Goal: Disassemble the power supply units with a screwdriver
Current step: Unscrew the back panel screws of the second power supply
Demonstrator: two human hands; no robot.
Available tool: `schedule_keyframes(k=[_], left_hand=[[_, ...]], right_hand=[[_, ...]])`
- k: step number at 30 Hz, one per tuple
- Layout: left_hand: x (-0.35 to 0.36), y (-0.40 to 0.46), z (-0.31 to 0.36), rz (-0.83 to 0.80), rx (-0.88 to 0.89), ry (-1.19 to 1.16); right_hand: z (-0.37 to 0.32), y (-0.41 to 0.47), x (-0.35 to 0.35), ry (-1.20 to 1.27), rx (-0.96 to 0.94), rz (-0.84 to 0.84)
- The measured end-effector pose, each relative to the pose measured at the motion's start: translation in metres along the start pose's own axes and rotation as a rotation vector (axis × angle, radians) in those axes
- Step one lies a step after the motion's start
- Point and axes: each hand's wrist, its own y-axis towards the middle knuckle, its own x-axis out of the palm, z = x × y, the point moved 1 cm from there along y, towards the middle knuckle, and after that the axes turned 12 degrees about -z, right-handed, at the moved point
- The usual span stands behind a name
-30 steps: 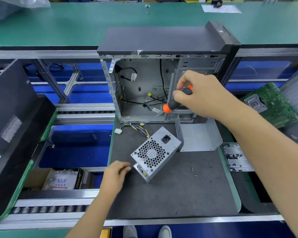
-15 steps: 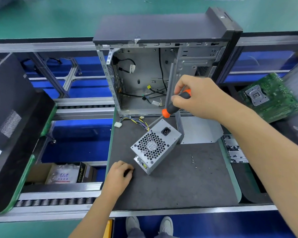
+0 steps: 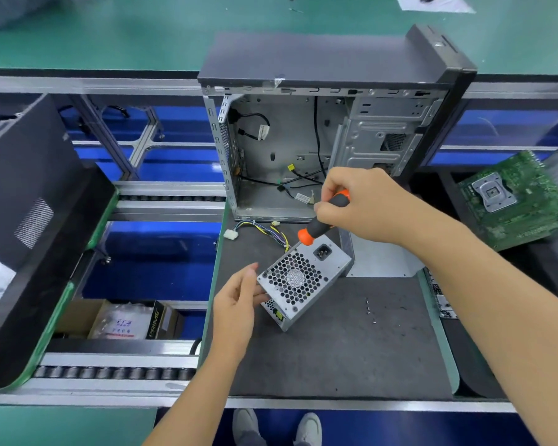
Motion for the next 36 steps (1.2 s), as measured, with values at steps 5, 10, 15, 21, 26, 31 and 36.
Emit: schedule_keyframes(k=[5, 10, 15, 21, 26, 31, 36], left_hand=[[0.001, -0.006, -0.004, -0.040, -0.051, -0.133], [0.008, -0.004, -0.003, -0.058, -0.076, -0.289], [0.009, 0.000, 0.000, -0.054, -0.069, -0.281], [0.010, 0.009, 0.004, -0.038, -0.072, -0.267], [0.010, 0.016, 0.007, -0.034, -0.083, -0.256], [0.008, 0.019, 0.008, -0.039, -0.078, -0.226], [0.004, 0.019, 0.008, -0.069, -0.038, -0.097]], right_hand=[[0.000, 0.001, 0.000, -0.019, 0.005, -0.015], [0.000, 0.003, 0.000, -0.024, -0.009, -0.016], [-0.004, 0.003, -0.001, -0.030, -0.009, -0.017], [-0.005, 0.004, -0.003, -0.035, -0.020, -0.004], [-0.007, 0.004, -0.003, -0.031, -0.028, 0.009], [-0.008, 0.005, -0.004, -0.010, -0.026, 0.027], [-0.009, 0.007, -0.005, -0.010, -0.022, 0.034]])
